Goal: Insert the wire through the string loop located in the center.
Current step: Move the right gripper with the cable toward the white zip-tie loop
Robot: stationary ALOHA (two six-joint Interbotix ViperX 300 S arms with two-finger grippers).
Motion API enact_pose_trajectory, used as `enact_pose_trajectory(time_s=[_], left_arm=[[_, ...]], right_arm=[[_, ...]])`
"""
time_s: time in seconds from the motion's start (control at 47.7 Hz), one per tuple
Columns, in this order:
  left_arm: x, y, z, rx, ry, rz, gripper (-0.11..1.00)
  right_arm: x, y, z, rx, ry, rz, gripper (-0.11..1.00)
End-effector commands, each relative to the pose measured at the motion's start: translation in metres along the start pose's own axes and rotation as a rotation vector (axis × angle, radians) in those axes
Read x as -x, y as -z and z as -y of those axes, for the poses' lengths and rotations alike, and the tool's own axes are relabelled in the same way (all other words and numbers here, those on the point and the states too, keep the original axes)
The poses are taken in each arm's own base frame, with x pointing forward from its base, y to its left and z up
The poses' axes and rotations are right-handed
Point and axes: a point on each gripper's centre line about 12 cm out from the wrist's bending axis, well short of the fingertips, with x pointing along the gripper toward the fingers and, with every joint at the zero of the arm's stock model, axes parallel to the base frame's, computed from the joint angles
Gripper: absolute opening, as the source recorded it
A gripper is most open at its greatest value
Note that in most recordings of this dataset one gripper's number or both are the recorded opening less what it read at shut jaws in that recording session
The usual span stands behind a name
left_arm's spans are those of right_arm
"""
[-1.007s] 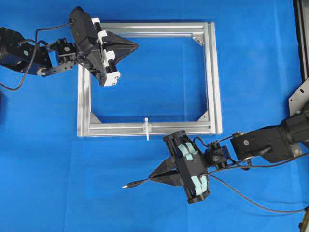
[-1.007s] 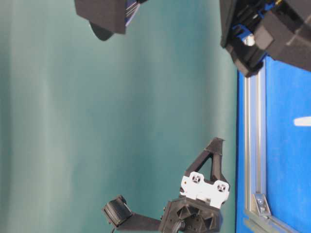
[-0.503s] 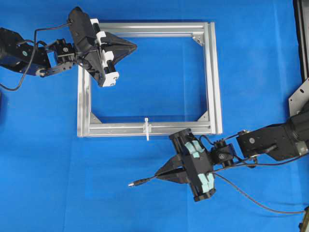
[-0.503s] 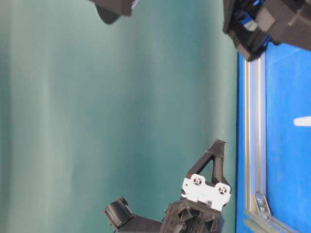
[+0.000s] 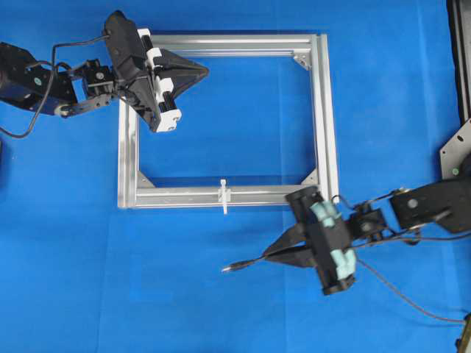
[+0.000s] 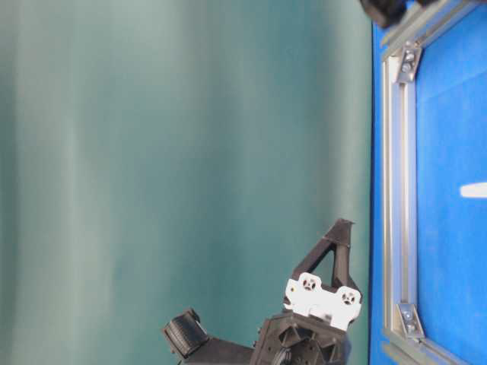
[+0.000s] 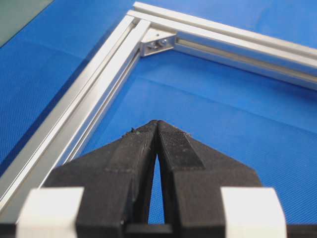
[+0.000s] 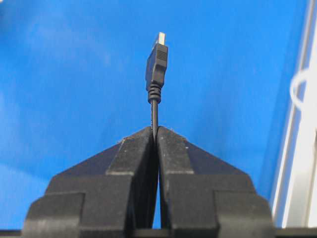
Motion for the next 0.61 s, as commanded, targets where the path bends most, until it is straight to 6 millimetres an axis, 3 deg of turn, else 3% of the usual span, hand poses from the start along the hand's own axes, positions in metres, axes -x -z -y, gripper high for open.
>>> enact_pose_trajectory(time_s=[0.0, 0.252, 0.587], left_arm=[[0.002, -0.014, 0.0, 0.002, 0.002, 0.046, 0.0], [0.001, -0.014, 0.0, 0.002, 0.002, 0.047, 0.0], [0.001, -0.014, 0.0, 0.002, 0.002, 0.047, 0.0]], right_arm=[[0.012, -0.007, -0.001, -0.008, -0.003, 0.037, -0.03], [0.04, 0.006, 0.0, -0.012, -0.001, 0.029, -0.03], [0.043, 0.005, 0.006, -0.015, 0.013, 0.054, -0.03]])
